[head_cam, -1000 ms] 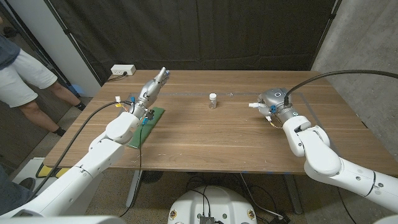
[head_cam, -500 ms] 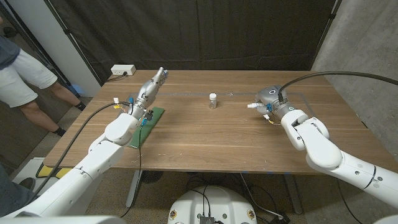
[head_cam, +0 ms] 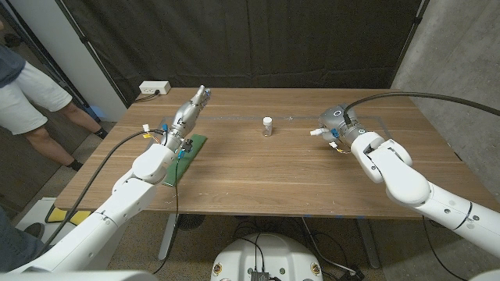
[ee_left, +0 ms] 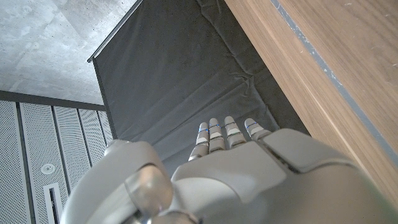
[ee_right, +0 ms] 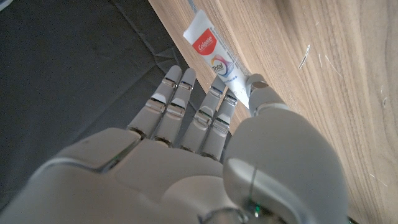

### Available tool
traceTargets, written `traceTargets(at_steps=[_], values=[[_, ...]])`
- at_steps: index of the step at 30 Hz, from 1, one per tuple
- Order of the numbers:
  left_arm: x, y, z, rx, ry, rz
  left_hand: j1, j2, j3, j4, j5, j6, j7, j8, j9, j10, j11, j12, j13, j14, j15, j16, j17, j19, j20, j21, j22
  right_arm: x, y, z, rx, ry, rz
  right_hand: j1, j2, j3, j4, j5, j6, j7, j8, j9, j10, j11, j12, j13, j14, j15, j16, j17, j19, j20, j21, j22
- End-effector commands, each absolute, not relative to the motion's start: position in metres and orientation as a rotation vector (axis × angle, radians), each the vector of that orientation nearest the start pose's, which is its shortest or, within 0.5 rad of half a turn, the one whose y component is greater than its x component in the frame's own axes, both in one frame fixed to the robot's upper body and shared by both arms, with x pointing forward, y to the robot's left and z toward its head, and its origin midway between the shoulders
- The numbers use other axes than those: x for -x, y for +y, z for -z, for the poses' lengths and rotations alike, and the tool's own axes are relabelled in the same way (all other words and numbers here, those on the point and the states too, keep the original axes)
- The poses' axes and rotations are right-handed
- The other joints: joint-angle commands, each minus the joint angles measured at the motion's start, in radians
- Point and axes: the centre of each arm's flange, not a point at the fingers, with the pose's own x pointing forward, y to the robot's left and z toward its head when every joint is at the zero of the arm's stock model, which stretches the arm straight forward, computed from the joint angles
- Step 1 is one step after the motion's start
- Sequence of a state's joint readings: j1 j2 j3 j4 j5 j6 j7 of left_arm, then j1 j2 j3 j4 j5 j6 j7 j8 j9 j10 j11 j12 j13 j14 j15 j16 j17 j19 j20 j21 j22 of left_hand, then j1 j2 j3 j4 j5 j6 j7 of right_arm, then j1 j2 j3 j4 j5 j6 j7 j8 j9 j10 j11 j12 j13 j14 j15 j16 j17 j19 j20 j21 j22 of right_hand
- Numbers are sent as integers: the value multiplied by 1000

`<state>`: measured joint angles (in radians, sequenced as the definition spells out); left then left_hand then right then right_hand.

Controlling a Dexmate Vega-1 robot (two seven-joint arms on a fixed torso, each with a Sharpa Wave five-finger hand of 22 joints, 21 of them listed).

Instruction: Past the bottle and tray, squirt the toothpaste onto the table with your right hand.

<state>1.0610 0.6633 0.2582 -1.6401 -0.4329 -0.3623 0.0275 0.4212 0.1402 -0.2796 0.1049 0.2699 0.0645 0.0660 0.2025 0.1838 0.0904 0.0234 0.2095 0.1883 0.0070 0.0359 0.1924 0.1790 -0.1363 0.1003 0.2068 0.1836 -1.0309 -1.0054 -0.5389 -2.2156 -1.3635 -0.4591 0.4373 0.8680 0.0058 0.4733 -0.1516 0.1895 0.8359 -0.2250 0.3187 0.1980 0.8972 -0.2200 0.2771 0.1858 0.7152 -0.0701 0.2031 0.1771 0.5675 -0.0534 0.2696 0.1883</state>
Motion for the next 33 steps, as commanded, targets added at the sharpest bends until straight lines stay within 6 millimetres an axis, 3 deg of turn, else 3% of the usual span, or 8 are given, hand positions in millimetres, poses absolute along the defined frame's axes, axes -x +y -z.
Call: traceTargets(at_steps=[1, 19, 33], values=[[-563, 291, 8, -240, -784, 216, 3, -1, -4, 6, -4, 9, 3, 1, 4, 11, -3, -2, 2, 9, 4, -2, 6, -5, 5, 2, 4, -499, -225, -8, 2181, -443, 326, 7, 7, 6, 2, 1, 11, 1, 2, 5, 7, 0, -1, 3, 14, -91, -1, 1, 10, -38, 6, 5], [-566, 291, 2, -253, -745, 227, 8, 1, -2, 7, -7, 10, 1, 0, 5, 13, 6, -3, 2, 10, 4, -2, 5, -6, 4, 2, 4, -503, -230, -8, 2188, -437, 322, 6, 7, 7, 3, 0, 20, 2, 4, 5, 19, 0, -2, 3, 24, -97, -2, 1, 12, -43, 6, 5], [-567, 291, 5, -257, -738, 242, 10, 2, -2, 7, -9, 10, 2, -1, 5, 14, -2, -3, 2, 10, 4, -3, 5, -11, 6, 1, 4, -505, -228, -5, 2168, -444, 318, 8, 12, 12, 3, 0, 52, 2, 15, 8, 54, 0, -1, 6, 48, -106, -3, 1, 20, -50, 8, 5]])
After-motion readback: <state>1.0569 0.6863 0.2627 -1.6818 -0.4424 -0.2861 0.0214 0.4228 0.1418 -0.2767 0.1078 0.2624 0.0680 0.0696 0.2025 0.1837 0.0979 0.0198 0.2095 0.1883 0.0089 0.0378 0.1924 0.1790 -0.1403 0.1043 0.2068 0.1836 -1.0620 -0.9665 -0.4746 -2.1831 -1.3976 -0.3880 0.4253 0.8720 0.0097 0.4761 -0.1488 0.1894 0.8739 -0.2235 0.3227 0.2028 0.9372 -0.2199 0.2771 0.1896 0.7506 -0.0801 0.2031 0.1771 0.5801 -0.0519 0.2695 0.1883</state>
